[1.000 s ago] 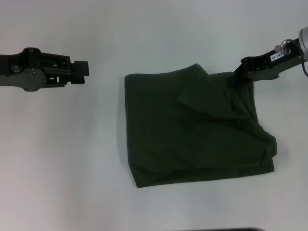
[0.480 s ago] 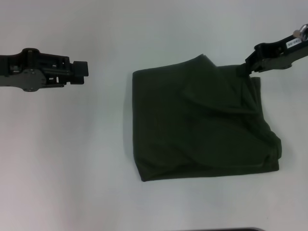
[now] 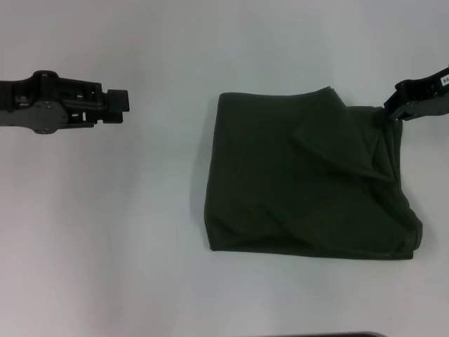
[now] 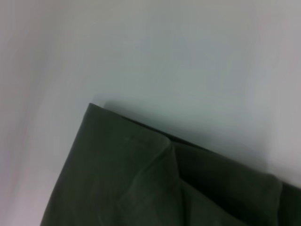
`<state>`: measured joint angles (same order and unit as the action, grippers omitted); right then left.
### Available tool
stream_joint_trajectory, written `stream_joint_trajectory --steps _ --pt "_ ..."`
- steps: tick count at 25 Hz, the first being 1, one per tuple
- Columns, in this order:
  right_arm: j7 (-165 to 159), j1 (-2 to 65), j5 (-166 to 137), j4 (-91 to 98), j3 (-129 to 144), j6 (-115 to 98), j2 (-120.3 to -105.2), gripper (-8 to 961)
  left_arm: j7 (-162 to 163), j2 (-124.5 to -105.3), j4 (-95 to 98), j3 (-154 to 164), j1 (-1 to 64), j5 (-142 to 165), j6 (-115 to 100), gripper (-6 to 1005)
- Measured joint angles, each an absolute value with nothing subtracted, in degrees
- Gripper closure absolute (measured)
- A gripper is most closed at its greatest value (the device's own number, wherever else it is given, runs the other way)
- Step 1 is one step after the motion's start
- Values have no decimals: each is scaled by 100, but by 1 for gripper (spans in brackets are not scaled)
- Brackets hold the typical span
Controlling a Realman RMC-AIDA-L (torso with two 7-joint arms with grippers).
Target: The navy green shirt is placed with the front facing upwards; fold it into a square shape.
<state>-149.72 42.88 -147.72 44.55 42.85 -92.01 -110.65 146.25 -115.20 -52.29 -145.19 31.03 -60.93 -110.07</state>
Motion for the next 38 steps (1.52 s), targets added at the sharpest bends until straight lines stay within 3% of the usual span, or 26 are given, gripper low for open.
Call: stream_joint_trajectory --steps 19,21,27,33,38 --pt "-14728 4367 -14779 4459 4317 -9067 -10862 798 14232 -11587 -5195 -14508 3095 -6076 -11073 632" --pt "-14444 4303 -14582 4598 4180 -9222 -10862 587 14017 -11635 -5224 -14461 3109 -6073 -11141 633" --pt "-13782 3955 -13658 4700 3874 -9665 -10824 386 13581 -11845 -5435 -13624 3125 -6045 -10979 633" --pt "-13449 3632 -13229 4676 3738 -9720 -10863 393 12920 -12237 -5817 -13342 3118 -5998 -10104 633" --pt "-13368 3509 -13180 4675 3641 -9739 -10900 391 13094 -12129 -5265 -13326 3320 -5976 -9886 585"
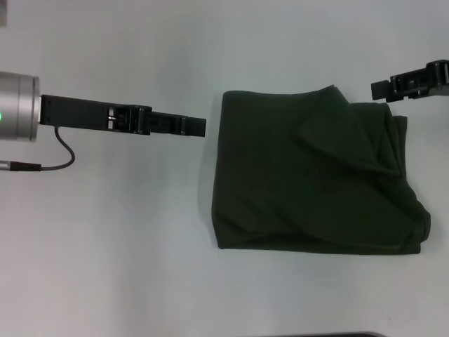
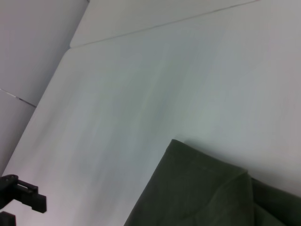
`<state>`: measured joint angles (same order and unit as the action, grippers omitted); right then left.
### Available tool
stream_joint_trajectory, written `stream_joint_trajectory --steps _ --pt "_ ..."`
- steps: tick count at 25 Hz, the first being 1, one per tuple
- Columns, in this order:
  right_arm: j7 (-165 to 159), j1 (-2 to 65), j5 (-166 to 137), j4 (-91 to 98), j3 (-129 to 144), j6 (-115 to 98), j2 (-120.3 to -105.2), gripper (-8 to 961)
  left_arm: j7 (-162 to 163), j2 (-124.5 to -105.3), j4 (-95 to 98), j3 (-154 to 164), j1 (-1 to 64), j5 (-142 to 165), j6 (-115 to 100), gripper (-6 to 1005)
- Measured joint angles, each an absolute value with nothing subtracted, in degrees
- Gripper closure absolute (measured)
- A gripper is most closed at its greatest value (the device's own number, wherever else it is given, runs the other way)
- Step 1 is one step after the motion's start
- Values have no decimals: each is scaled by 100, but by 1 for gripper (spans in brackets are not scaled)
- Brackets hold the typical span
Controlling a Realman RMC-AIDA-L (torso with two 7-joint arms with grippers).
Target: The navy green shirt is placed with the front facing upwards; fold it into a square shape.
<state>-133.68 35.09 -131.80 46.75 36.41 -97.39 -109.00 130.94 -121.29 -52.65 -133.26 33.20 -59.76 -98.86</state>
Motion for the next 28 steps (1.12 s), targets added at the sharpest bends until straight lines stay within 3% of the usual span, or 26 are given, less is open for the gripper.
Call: stream_joint_trajectory --steps 7,11,17,21,28 --pt "-13246 3458 -13173 4660 3633 -9720 -10990 392 14384 -12042 -4939 -13061 3574 -5245 -9716 359" --pt "-13146 3414 -13169 4612 3623 -9661 -11058 392 14584 -12236 -4966 -13015 3644 -5095 -9537 204" --pt "-13140 3321 -13160 4606 3435 -9715 -11068 392 14801 -12359 -4726 -12910 3810 -5055 -9005 110" --pt "-13139 3250 -13144 4606 3324 -9730 -11047 393 14973 -12340 -4199 -12709 3980 -5023 -8445 47" --pt "-13139 3195 -13111 4606 3255 -9788 -11002 392 15208 -12366 -4053 -12210 4034 -5017 -8120 50"
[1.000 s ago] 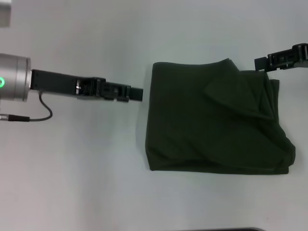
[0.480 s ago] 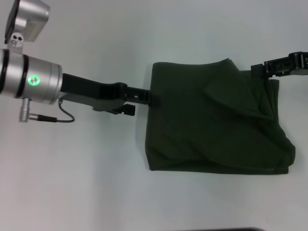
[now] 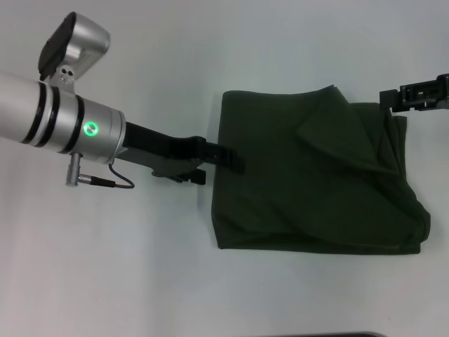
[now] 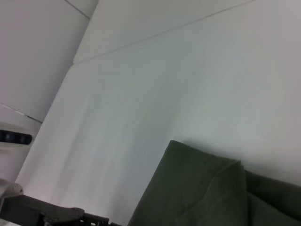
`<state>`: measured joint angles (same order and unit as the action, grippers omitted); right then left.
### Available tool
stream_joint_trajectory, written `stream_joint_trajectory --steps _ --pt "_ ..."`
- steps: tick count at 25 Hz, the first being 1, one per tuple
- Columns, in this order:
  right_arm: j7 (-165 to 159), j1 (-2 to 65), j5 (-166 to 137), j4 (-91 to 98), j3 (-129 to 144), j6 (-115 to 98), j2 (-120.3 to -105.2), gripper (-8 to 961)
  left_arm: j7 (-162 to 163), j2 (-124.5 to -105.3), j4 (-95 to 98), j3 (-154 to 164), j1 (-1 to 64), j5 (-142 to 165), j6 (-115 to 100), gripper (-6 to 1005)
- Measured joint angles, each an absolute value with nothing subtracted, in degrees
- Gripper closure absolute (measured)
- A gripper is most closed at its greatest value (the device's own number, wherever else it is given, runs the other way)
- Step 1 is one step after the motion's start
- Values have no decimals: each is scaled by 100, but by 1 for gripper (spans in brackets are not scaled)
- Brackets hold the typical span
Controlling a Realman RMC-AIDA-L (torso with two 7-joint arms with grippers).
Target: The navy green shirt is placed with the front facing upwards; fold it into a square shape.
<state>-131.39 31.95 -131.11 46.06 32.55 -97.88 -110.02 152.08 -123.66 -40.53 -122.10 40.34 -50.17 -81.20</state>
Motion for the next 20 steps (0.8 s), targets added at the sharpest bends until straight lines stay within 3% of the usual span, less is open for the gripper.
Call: stream_joint_trajectory --steps 20 --pt "-13147 3240 -13029 4606 3243 -9801 -10994 392 15280 -12440 -3498 -11849 4380 -5081 -7790 77"
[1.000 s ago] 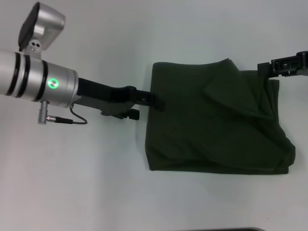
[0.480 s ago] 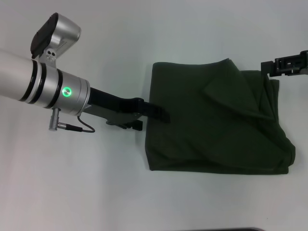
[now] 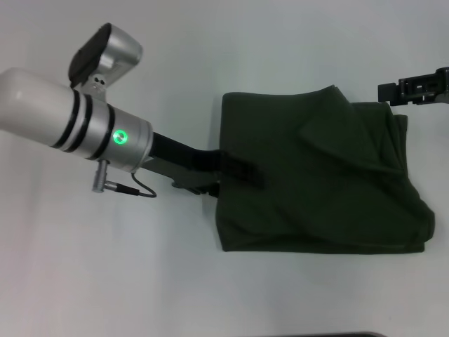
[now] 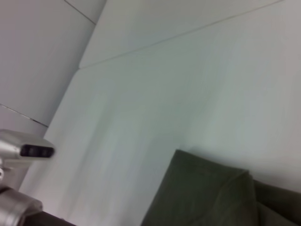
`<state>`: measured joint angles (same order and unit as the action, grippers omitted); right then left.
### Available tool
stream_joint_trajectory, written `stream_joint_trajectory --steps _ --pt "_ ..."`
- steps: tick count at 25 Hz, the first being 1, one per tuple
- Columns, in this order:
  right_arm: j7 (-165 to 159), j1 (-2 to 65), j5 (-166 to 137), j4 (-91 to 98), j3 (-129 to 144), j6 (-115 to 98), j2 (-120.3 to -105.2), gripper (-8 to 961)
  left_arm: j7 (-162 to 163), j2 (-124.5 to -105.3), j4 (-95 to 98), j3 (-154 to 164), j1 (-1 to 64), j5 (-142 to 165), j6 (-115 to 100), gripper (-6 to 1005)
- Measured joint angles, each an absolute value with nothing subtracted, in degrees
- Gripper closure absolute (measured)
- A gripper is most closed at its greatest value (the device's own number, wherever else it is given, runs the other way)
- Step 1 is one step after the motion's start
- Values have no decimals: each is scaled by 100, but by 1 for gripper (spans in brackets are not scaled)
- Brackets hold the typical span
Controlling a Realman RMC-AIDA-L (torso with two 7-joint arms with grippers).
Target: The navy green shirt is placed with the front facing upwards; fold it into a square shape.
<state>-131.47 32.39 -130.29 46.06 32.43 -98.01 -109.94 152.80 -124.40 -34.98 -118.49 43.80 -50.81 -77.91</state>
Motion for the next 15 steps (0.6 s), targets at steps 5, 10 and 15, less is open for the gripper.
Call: stream_joint_trajectory --steps 5,10,15 --pt "-13144 3206 -12902 4606 3243 -9870 -10982 391 15192 -12408 -3364 -11672 4630 -5045 -7896 84" --pt "-13142 3174 -12819 4606 3228 -9924 -10971 393 15303 -12425 -3588 -11597 4623 -5088 -7971 147" --pt "-13140 3164 -12814 4605 3124 -9951 -10968 393 15433 -12433 -3602 -11599 4631 -5089 -7928 344"
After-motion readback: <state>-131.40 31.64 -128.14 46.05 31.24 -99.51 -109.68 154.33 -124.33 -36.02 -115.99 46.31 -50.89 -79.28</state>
